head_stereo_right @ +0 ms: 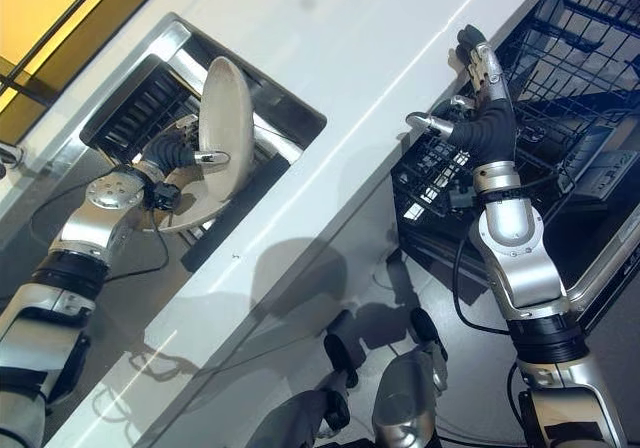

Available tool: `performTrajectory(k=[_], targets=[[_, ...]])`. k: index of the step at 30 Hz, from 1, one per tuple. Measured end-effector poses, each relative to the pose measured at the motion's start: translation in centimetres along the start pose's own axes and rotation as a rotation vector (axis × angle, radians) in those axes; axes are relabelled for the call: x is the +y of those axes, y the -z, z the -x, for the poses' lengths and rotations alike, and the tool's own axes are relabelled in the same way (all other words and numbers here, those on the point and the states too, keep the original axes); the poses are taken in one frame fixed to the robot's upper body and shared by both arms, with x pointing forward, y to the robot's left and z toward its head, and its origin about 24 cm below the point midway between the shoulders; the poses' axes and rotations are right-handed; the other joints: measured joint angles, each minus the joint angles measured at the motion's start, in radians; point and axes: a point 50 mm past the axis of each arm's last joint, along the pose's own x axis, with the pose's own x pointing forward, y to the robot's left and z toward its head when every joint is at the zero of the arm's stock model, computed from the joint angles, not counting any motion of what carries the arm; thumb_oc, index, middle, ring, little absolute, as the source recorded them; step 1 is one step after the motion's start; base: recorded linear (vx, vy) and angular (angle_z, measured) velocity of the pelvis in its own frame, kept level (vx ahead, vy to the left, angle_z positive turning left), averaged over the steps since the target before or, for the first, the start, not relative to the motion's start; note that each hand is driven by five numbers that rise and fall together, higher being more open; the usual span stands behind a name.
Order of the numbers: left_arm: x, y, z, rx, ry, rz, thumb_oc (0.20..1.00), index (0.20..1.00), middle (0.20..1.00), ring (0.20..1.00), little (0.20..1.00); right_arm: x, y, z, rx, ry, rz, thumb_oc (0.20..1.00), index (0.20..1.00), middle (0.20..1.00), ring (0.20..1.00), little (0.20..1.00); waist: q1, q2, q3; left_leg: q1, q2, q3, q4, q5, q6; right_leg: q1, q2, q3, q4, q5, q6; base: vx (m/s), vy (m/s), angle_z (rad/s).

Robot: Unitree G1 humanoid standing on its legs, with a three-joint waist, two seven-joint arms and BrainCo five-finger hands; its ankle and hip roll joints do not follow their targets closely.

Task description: Pick up plates and place into dishwasher.

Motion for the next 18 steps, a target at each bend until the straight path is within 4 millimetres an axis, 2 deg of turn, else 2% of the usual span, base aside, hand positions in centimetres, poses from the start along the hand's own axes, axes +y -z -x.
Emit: performTrajectory(k=[1,2,3,4,6,8,12,13,15,18], targets=[[0.0,0.06,-0.02,0.003,0.012,0.022,1.0,1.0,1.0,1.0,1.0,0.0,0.05,0.0,0.005,0.0,0.001,1.0,1.0,1.0,1.0,1.0,0.0,0.0,0.0,0.002,0.0,0.0,0.0,0.0,0.0,0.003,0.0,0.0,0.0,0.0,0.0,0.01,0.033,0.0],[0.03,0.11,-0.01,0.005,0.021,0.037,0.94,0.94,0.94,0.94,0.94,0.0,0.09,0.0,0.008,0.0,0.002,1.0,1.0,1.0,1.0,1.0,0.0,0.0,0.0,0.004,0.0,0.0,0.0,0.0,0.0,0.004,0.0,0.0,0.0,0.0,0.0,0.02,0.039,0.0],[0.04,0.14,0.02,0.004,0.03,0.059,0.702,0.702,0.702,0.702,0.702,0.01,0.15,0.01,0.013,0.0,0.002,1.0,1.0,1.0,1.0,1.0,0.0,0.0,0.0,0.005,-0.001,0.0,0.0,0.0,0.0,0.005,-0.001,0.0,0.0,0.0,0.0,0.03,0.038,0.0],[0.04,0.21,0.02,0.005,0.039,0.08,0.589,0.589,0.589,0.589,0.589,0.0,0.21,0.01,0.017,0.0,0.003,1.0,1.0,1.0,1.0,1.0,0.0,0.001,0.0,0.008,-0.001,0.0,0.0,0.0,0.0,0.008,-0.001,0.0,0.0,0.0,0.0,0.05,0.042,0.01],[0.02,0.51,0.05,0.012,0.052,0.121,0.482,0.482,0.482,0.482,0.482,-0.04,0.46,0.08,0.029,-0.003,0.005,1.0,1.0,1.0,1.0,1.0,0.0,0.001,0.0,0.018,-0.002,0.0,0.0,0.0,0.0,0.019,-0.002,0.0,-0.001,-0.001,0.001,0.04,0.035,0.01],[-0.02,0.64,0.09,0.012,0.057,0.141,0.514,0.514,0.514,0.514,0.514,-0.08,0.56,0.09,0.034,-0.005,0.006,1.0,1.0,1.0,1.0,1.0,0.0,0.001,0.0,0.021,-0.002,0.0,0.0,0.0,0.0,0.023,-0.003,0.0,-0.001,-0.001,0.001,0.0,0.0,0.0],[-0.09,0.88,0.09,0.017,0.063,0.155,0.514,0.514,0.514,0.514,0.514,-0.11,0.6,0.09,0.036,-0.011,0.007,1.0,1.0,1.0,1.0,1.0,0.0,0.001,0.0,0.031,-0.004,-0.001,0.0,0.0,0.0,0.032,-0.004,0.0,-0.001,-0.001,0.001,0.0,0.0,0.0],[-0.09,0.89,0.1,0.017,0.063,0.155,0.47,0.47,0.47,0.47,0.47,-0.11,0.6,0.09,0.036,-0.013,0.008,1.0,1.0,1.0,1.0,1.0,0.0,0.002,0.0,0.031,-0.004,-0.001,0.0,0.0,0.0,0.032,-0.005,0.0,-0.002,-0.002,0.001,0.0,0.0,0.0],[-0.11,0.98,0.14,0.016,0.065,0.163,0.2,0.2,0.2,0.2,0.2,-0.17,0.63,0.15,0.039,-0.019,0.012,1.0,1.0,1.0,1.0,1.0,-0.001,0.005,0.0,0.031,-0.005,-0.001,0.0,0.0,0.0,0.034,-0.006,0.0,-0.005,-0.001,0.002,0.0,0.0,0.0],[-0.14,1.02,0.17,0.013,0.069,0.163,0.2,0.2,0.2,0.2,0.2,-0.2,0.69,0.26,0.042,-0.022,0.015,1.0,1.0,1.0,1.0,1.0,-0.001,0.008,-0.001,0.032,-0.005,-0.001,0.0,0.0,0.0,0.036,-0.007,-0.001,-0.007,-0.001,0.002,0.0,0.0,0.0]])
